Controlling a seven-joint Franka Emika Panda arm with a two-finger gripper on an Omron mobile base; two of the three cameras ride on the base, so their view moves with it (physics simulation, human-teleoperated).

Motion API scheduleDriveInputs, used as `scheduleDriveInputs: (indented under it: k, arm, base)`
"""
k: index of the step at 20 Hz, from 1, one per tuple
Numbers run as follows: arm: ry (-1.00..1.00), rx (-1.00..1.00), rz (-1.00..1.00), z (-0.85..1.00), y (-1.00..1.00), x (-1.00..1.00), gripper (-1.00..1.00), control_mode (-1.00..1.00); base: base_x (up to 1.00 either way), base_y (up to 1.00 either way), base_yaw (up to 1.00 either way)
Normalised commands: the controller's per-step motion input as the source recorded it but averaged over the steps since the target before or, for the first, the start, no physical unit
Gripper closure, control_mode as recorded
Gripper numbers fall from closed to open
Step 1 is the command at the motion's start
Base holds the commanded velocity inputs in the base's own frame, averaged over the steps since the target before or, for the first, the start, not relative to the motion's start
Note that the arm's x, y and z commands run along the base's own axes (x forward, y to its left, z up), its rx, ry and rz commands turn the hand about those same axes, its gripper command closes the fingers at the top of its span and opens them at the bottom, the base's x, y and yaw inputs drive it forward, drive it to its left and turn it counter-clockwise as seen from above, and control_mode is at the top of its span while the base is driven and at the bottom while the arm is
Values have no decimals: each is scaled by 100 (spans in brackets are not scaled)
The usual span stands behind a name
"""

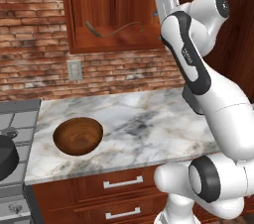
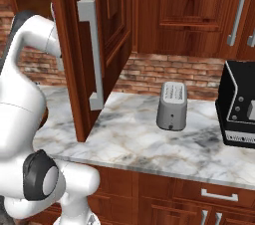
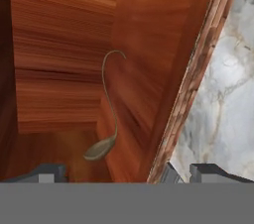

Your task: Open the cabinet and move the ladle to the pot. Then close the cabinet.

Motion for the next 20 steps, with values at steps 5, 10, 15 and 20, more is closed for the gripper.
scheduleDriveInputs:
  k: [5, 10, 15, 20]
  arm:
    - [0, 0, 0, 0, 0, 43, -100, -100]
    - [0, 0, 0, 0, 0, 33, -100, -100]
    - [0, 0, 0, 0, 0, 13, -100, -100]
    - [0, 0, 0, 0, 0, 20, -100, -100]
  base:
    - [0, 0, 0]
    - [0, 0, 0]
    - [0, 0, 0]
    - [0, 0, 0]
